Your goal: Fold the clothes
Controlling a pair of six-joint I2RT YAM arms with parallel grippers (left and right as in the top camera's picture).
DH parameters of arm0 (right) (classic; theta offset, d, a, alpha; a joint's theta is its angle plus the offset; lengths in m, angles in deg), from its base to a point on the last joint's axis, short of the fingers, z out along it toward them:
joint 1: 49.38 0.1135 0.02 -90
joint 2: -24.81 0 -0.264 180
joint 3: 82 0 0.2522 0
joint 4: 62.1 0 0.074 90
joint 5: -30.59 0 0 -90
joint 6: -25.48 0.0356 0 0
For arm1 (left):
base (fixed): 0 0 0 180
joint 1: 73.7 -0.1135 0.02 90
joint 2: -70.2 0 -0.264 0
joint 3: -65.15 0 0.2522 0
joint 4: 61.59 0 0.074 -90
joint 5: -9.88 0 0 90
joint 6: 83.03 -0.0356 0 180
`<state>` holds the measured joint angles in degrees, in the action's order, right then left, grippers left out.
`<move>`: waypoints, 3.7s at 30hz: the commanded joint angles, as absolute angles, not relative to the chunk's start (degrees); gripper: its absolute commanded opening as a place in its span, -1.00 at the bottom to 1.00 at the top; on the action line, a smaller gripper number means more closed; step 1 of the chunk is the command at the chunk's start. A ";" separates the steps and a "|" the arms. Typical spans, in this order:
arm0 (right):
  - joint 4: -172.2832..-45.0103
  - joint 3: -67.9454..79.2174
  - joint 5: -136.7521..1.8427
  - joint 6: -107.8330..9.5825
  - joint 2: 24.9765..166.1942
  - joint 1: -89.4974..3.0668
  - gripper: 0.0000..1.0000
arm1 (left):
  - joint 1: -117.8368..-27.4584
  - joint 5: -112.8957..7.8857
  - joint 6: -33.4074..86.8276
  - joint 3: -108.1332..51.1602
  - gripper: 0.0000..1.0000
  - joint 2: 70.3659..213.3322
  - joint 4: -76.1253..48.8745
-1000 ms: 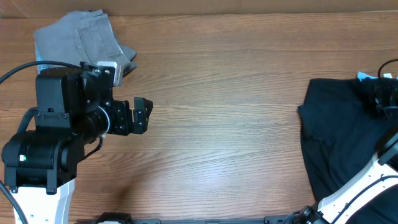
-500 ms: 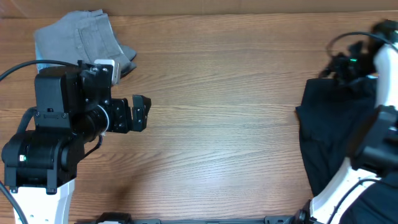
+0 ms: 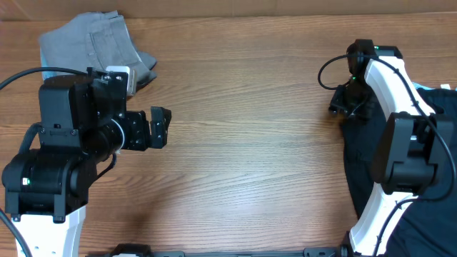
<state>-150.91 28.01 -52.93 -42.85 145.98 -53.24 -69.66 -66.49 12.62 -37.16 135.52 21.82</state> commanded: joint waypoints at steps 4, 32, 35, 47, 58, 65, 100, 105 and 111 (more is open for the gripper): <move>-148.28 24.99 -45.32 -38.98 145.60 -53.46 0.11 | -69.93 -67.19 12.99 -38.13 1.00 135.57 21.60; -147.65 27.48 -48.97 -40.08 143.99 -56.93 -0.92 | -69.93 -67.19 12.97 -38.13 1.00 135.57 22.41; -149.33 32.16 -51.82 -40.49 141.19 -59.42 -0.92 | -69.93 -67.19 12.97 -38.13 1.00 135.57 22.41; -151.52 42.19 -58.44 -42.44 132.71 -65.21 -0.92 | -69.93 -67.19 12.97 -38.13 1.00 135.57 22.30; -151.67 70.78 -76.51 -50.63 132.49 -54.40 -0.92 | -69.95 -67.24 13.02 -44.25 1.00 135.54 21.92; -156.63 83.06 -68.19 -51.07 132.56 -26.90 -0.91 | -69.93 -74.34 13.43 -58.69 1.00 135.54 23.43; -168.33 80.75 -48.95 -37.87 116.10 -25.96 0.33 | -57.56 -65.23 10.66 -65.71 1.00 183.91 31.72; -171.47 80.70 -48.19 -37.87 116.12 -25.96 0.33 | -55.61 -64.96 17.56 -65.71 1.00 196.70 33.53; -172.90 80.68 -46.05 -37.87 116.12 -25.96 0.34 | -54.87 -61.88 18.85 -65.71 0.82 206.18 35.37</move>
<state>-172.98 80.46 -47.77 -38.02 116.58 -25.72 -55.17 -64.20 16.78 -65.42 204.37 34.78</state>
